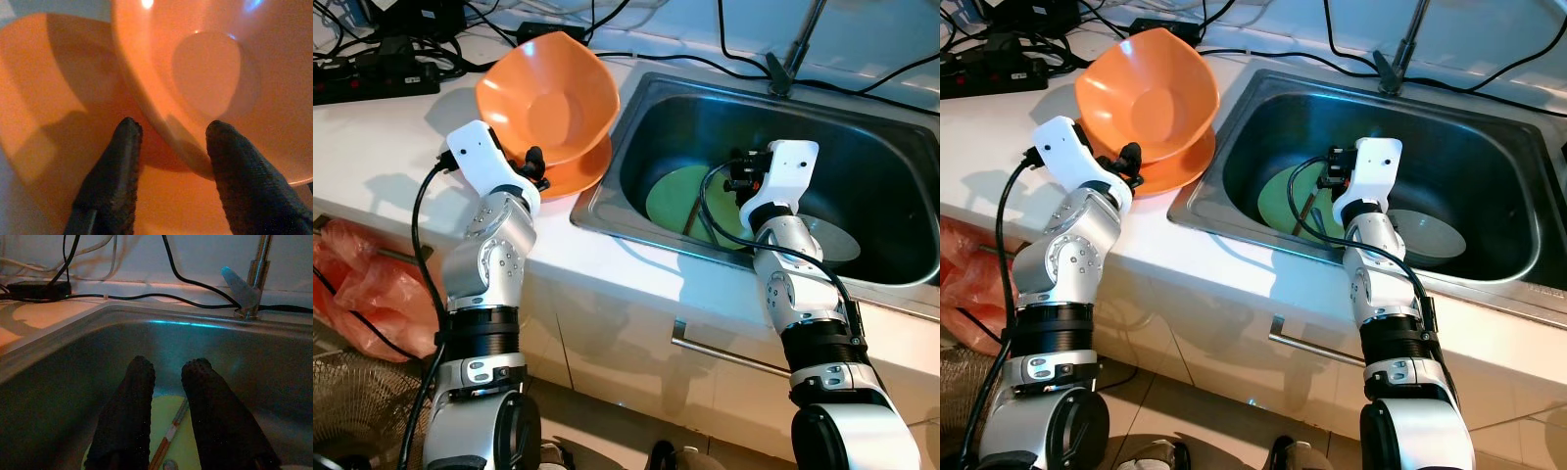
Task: Kitchen organization
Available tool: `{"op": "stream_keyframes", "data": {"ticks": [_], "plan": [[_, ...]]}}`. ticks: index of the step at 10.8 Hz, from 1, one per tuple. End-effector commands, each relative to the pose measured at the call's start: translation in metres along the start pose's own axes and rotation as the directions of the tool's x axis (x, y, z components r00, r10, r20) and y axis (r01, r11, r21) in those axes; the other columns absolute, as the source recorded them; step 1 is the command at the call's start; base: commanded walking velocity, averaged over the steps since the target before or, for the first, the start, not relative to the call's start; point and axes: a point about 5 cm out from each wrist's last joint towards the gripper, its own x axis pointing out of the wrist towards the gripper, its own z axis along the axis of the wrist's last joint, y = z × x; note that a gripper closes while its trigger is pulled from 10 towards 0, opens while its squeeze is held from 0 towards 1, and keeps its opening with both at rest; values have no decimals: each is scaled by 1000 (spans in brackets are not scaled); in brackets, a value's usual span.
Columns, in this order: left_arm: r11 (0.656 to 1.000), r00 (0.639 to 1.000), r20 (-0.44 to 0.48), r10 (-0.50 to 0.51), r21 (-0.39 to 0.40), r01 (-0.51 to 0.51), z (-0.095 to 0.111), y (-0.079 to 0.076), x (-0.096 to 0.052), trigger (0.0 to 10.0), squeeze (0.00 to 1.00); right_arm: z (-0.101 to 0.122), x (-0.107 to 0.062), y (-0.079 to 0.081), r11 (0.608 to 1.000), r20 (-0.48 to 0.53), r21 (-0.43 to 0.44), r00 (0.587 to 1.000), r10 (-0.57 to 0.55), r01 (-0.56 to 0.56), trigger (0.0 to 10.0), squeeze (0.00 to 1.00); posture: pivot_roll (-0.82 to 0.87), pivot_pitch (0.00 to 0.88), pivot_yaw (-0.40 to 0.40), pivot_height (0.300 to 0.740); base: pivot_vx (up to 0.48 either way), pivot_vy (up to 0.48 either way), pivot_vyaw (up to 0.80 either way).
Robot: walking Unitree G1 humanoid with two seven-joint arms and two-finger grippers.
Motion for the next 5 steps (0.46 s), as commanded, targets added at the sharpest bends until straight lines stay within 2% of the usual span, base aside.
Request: {"op": "stream_keyframes", "data": {"ticks": [1, 5], "plan": [[1000, 1000, 0, 10, -19, -10, 1, -3, 1, 0, 0, 2, 0, -3, 1000, 11, -9, 1000, -7, 8, 10000, 0, 26, 116, -36, 740, 0, 0, 0], [999, 1000, -2, -22, -45, 21, 1, -12, 3, 0, 0, 3, 0, -3, 1000, 10, -12, 1000, -7, 7, 10000, 0, 25, 114, -40, 740, 0, 0, 0]]}}
